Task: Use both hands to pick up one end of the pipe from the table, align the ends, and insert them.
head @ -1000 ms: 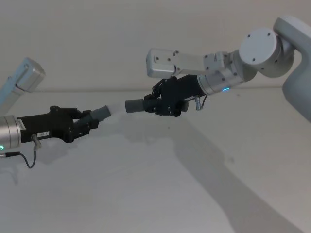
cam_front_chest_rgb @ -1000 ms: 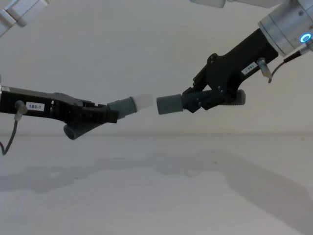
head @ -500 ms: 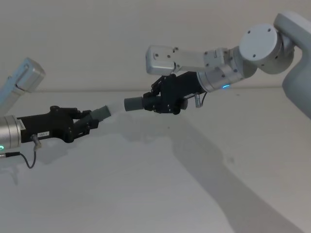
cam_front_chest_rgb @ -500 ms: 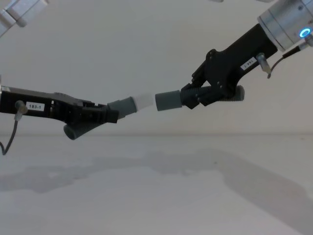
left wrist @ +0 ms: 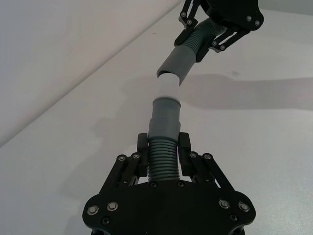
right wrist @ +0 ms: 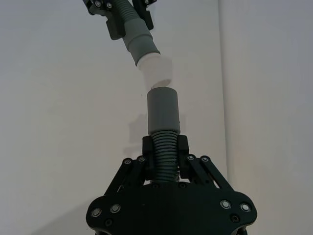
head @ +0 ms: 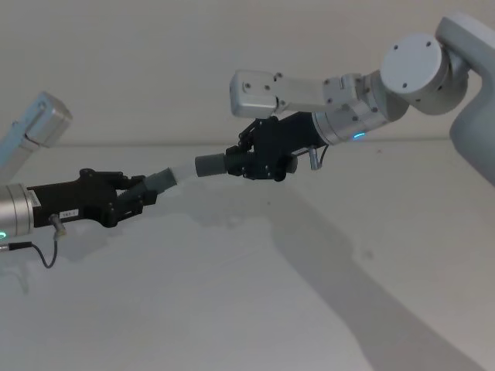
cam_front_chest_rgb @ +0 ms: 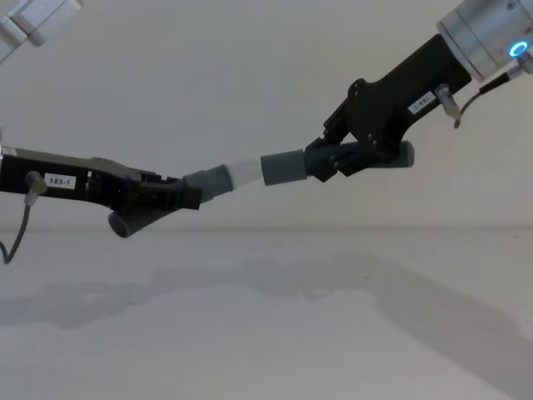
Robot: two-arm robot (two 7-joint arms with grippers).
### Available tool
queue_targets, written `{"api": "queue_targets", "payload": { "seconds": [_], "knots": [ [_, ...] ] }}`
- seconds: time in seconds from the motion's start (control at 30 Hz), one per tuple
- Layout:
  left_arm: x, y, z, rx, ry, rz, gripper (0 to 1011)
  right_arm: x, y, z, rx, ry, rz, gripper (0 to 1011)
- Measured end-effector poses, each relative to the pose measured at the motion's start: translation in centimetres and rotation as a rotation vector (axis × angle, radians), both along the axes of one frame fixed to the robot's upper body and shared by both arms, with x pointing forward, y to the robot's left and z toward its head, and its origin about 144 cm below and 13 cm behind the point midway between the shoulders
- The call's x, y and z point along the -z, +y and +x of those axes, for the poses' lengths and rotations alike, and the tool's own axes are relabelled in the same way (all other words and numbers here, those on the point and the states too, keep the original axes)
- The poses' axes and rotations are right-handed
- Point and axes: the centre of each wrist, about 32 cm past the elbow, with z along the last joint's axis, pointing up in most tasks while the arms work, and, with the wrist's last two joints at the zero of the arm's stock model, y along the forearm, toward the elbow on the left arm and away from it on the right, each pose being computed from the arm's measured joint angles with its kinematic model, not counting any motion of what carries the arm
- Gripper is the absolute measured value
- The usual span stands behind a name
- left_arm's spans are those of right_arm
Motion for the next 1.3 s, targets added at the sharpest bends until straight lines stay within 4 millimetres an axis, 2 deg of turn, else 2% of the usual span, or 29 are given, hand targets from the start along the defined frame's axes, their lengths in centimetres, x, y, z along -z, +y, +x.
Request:
{"api": "queue_targets", "payload": {
  "seconds": [1.3],
  "knots": [
    [0.00, 0.00, 0.00, 0.000, 0.000, 0.000, 331, -0.37, 0.48, 0.07, -0.013, 0.003, -0.013, 255]
  ]
}}
